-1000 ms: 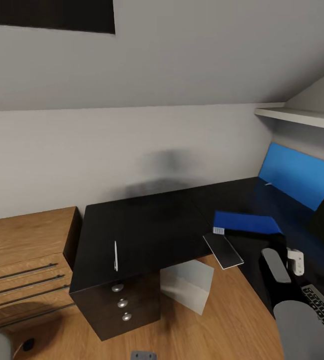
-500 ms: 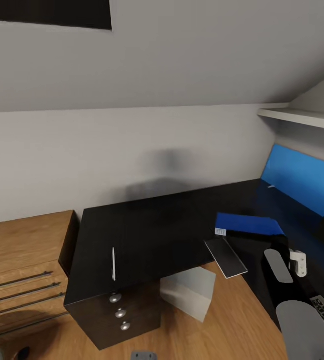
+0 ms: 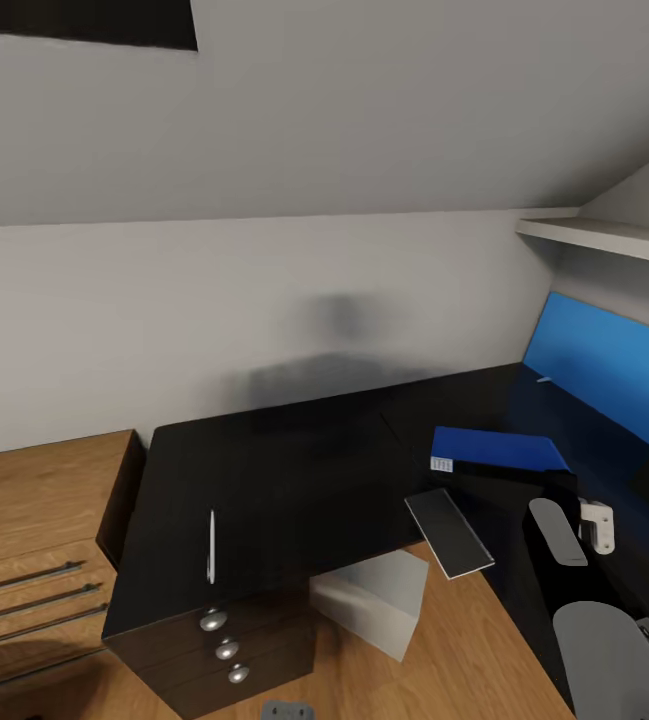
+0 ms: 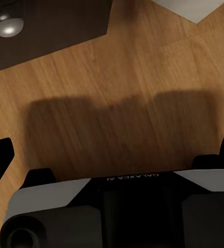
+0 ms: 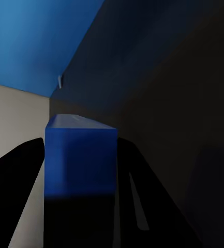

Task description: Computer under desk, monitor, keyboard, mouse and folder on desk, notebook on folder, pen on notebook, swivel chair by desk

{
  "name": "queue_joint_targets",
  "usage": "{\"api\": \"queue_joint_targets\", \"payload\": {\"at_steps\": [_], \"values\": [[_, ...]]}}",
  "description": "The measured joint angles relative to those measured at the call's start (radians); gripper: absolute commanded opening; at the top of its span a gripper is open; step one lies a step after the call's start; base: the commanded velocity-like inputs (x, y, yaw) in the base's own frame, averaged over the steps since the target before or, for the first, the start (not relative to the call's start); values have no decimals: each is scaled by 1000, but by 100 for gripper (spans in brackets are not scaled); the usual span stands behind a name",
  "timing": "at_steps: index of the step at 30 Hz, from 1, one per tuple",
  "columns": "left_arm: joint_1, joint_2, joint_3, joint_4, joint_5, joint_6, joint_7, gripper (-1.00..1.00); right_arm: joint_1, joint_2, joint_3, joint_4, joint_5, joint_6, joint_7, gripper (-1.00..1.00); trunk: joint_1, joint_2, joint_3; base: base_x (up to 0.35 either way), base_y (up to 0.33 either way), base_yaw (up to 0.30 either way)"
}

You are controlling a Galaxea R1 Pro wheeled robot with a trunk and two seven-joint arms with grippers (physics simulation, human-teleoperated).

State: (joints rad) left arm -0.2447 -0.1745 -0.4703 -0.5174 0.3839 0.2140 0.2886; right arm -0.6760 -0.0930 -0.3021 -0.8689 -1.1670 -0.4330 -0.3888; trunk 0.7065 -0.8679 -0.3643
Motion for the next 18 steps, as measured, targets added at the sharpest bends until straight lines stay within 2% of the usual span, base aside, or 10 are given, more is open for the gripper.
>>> {"api": "queue_joint_targets", "payload": {"at_steps": [8,14,16,17,18], "values": [[0,0,0,0,0,0,0,100,0,8,0,0,-1,-27,-3,-100,0,0,0,12,-11,0],[0,0,0,0,0,0,0,100,0,25,2,0,-6,-114,-3,-100,0,0,0,1,-1,0],[0,0,0,0,0,0,0,100,0,44,3,0,-5,-145,-3,-100,0,0,0,0,0,0],[0,0,-1,0,0,0,0,100,0,76,3,0,-11,-197,-4,-100,0,0,0,0,0,0],[0,0,-1,0,0,0,0,100,0,84,3,0,-8,-208,-4,-100,0,0,0,0,0,0]]}}
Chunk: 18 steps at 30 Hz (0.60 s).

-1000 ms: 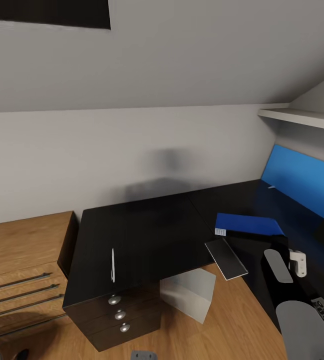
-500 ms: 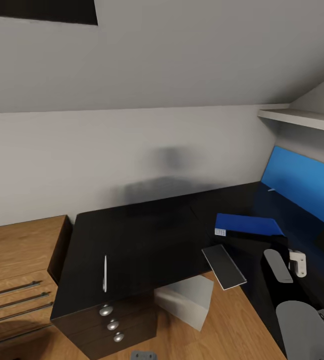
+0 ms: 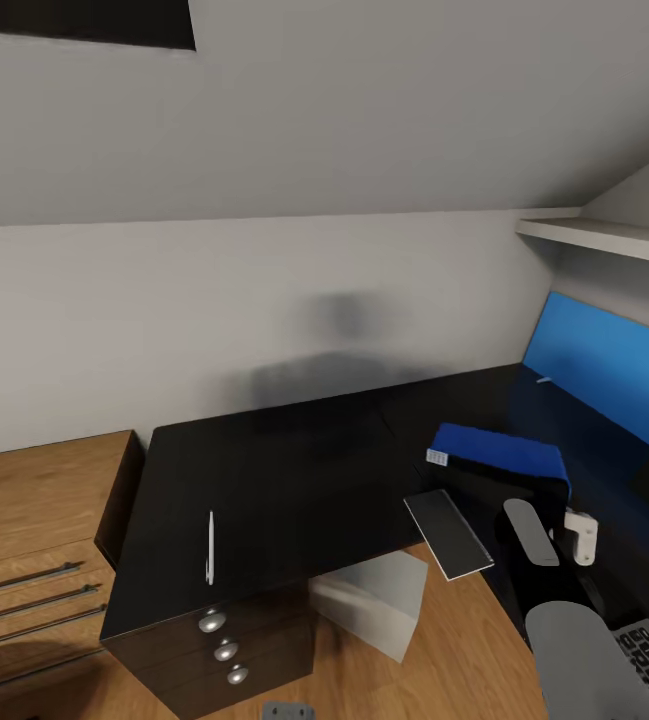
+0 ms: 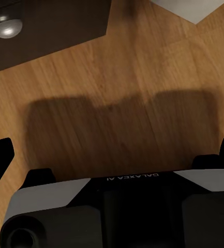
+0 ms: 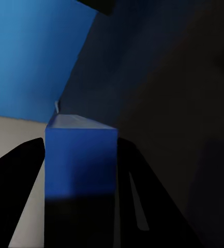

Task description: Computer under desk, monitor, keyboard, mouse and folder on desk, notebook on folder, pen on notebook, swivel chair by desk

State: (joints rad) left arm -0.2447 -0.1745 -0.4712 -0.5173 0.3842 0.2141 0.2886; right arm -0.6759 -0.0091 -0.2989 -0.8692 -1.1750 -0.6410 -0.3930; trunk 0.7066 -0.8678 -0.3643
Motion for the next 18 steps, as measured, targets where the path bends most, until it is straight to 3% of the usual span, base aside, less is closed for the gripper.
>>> {"api": "queue_joint_targets", "payload": {"at_steps": [6,8,11,16,18], "values": [[0,0,-1,-1,0,0,0,100,-1,27,2,-5,-2,-38,-11,-100,0,0,0,0,0,0],[0,0,-1,-1,0,0,0,100,-11,54,3,-15,-2,-132,-15,-100,0,0,0,0,0,0],[0,0,-1,-1,0,0,0,100,-16,64,3,-20,-6,-209,-11,-100,0,0,0,0,0,0],[0,0,-1,-1,0,0,0,100,-18,71,3,-20,-9,-247,-7,-100,0,0,0,0,0,0],[0,0,-1,-1,0,0,0,100,-18,91,3,-19,-6,-270,-4,-100,0,0,0,0,0,0]]}}
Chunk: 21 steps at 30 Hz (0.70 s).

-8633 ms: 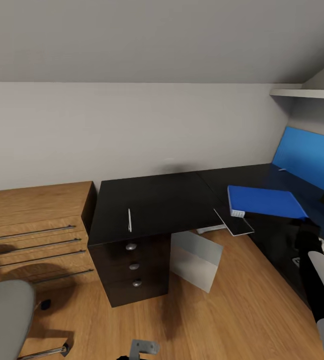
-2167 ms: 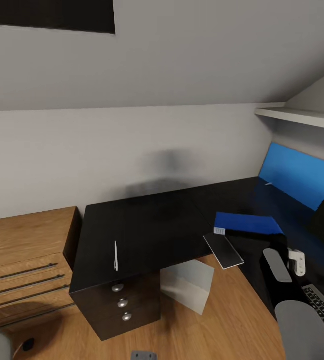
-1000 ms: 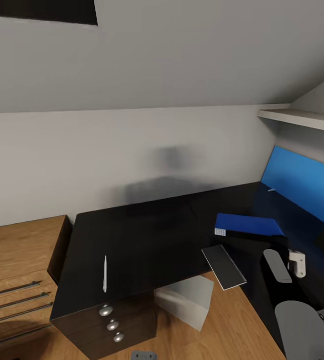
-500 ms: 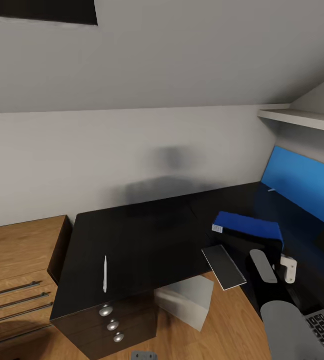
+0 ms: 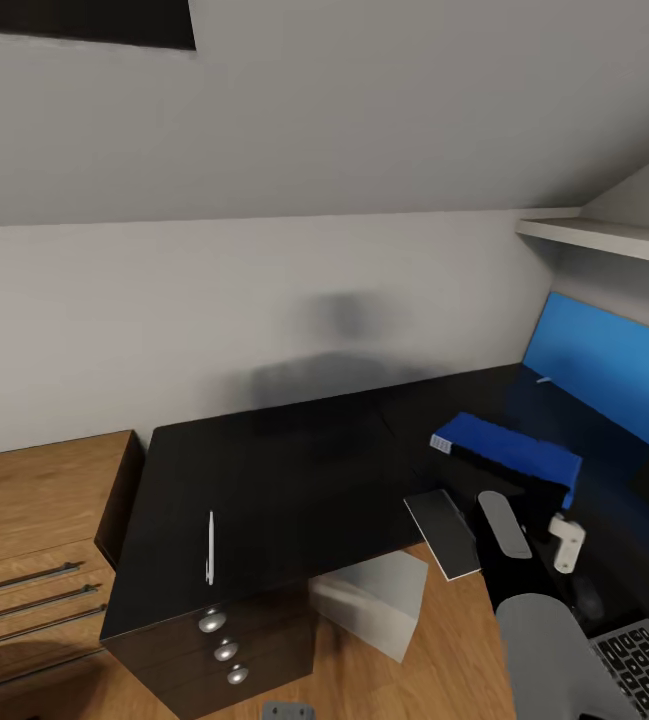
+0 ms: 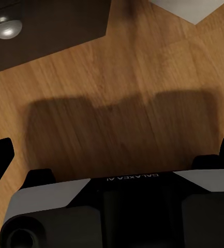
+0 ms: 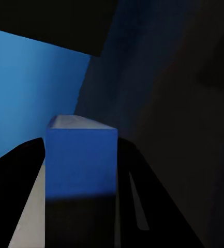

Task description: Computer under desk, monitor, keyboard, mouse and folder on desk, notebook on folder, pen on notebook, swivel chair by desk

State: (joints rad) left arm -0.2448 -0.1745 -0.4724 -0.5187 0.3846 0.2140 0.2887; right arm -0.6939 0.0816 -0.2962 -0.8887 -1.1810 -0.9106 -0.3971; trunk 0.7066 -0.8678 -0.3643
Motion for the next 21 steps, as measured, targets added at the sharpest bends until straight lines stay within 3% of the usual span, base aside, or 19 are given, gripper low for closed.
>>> {"api": "queue_joint_targets", "payload": {"at_steps": [5,13,21], "values": [[0,0,0,-1,0,0,0,100,0,24,4,1,-6,-121,9,-100,0,0,0,0,0,0],[0,0,0,-3,-1,-1,0,100,0,51,2,2,-7,-137,8,-100,0,0,0,0,0,0],[0,0,0,-3,-2,0,0,100,0,51,-1,3,-6,-137,8,-100,0,0,0,0,0,0]]}}
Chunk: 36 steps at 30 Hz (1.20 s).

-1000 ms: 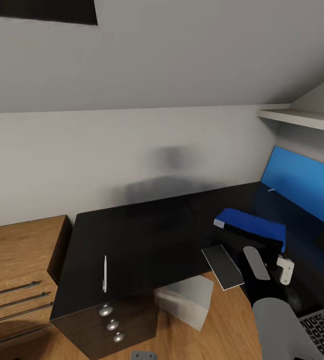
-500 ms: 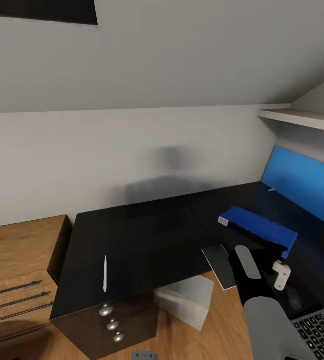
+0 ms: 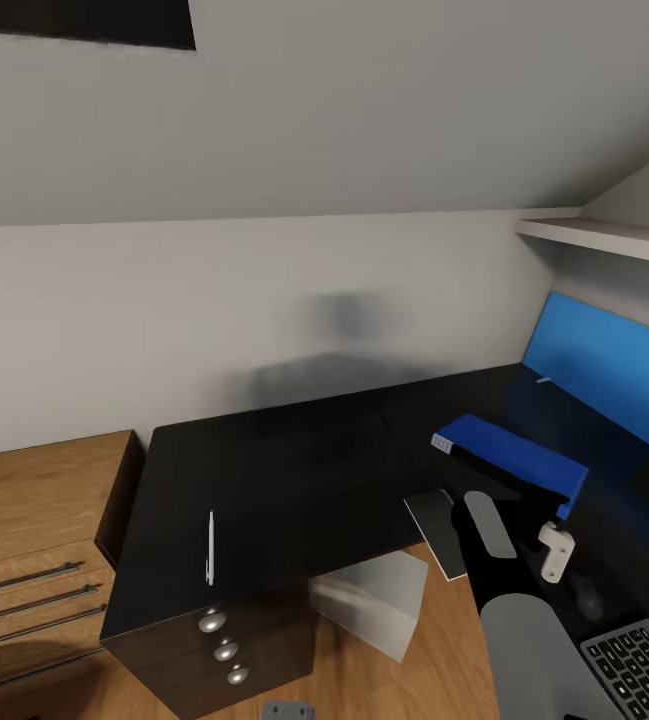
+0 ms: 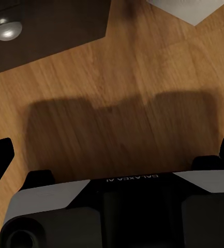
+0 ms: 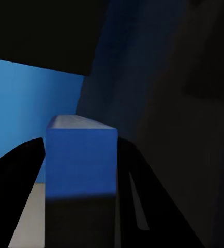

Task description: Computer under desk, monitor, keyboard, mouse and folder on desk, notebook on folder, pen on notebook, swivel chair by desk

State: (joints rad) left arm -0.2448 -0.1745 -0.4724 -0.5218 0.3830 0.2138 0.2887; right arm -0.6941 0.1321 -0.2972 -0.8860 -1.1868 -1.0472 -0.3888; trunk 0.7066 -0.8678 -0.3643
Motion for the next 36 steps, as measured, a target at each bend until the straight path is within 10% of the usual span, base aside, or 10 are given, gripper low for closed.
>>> {"api": "queue_joint_targets", "payload": {"at_steps": [36], "values": [[0,0,0,0,1,0,0,100,3,-13,1,1,14,0,2,-100,0,0,0,0,0,0]]}}
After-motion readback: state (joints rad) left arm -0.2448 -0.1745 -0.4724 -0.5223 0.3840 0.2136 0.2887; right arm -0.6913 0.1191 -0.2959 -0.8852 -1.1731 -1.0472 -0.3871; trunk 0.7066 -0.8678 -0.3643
